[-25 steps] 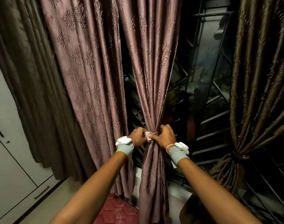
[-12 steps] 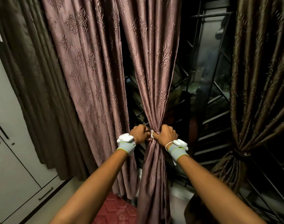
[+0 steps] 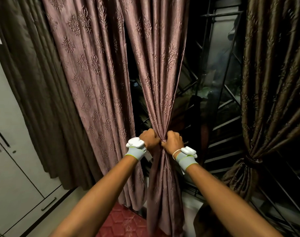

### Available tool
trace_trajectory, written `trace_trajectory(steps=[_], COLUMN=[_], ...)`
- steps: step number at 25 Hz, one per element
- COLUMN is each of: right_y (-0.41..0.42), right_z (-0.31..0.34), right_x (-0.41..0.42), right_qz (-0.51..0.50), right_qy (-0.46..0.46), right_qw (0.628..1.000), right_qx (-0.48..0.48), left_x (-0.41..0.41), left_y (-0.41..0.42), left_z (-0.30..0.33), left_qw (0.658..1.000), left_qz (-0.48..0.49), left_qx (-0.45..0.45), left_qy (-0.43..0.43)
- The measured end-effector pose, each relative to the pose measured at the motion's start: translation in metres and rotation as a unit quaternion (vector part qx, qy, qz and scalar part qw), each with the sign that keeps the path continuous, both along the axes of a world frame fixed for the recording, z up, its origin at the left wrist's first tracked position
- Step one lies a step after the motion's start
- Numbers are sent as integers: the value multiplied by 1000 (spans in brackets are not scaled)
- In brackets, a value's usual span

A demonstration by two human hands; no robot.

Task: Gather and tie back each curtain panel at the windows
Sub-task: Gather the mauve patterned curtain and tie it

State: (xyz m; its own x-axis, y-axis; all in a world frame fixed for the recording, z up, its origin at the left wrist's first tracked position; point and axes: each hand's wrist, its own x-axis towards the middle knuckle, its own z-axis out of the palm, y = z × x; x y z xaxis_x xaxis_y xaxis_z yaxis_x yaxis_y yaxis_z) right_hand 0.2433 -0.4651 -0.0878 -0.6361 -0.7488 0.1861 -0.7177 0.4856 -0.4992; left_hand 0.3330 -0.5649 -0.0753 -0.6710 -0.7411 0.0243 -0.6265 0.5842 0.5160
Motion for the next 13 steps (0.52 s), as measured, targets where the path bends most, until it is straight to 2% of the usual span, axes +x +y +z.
trace_trajectory(steps=[4,8,10,13], right_y=[1,0,0,2], right_z=[6,12,15,15], right_x=[-2,-2,0,5], right_qz=[49,151,159,115], right_qy=[-12,-112,-151,-157], right_qw=[999,982,975,981], right_qx=[17,31,21,-10], left_x=[-1,2,2,-4], left_y=[-3,-7,-7,-3], left_z=[11,13,15,20], left_qw=[997,998,998,999], left_qz=[-47,-24,-7,-17], left_qx=[-39,-43,-45,15], left_qy=[-39,-43,-41,-45])
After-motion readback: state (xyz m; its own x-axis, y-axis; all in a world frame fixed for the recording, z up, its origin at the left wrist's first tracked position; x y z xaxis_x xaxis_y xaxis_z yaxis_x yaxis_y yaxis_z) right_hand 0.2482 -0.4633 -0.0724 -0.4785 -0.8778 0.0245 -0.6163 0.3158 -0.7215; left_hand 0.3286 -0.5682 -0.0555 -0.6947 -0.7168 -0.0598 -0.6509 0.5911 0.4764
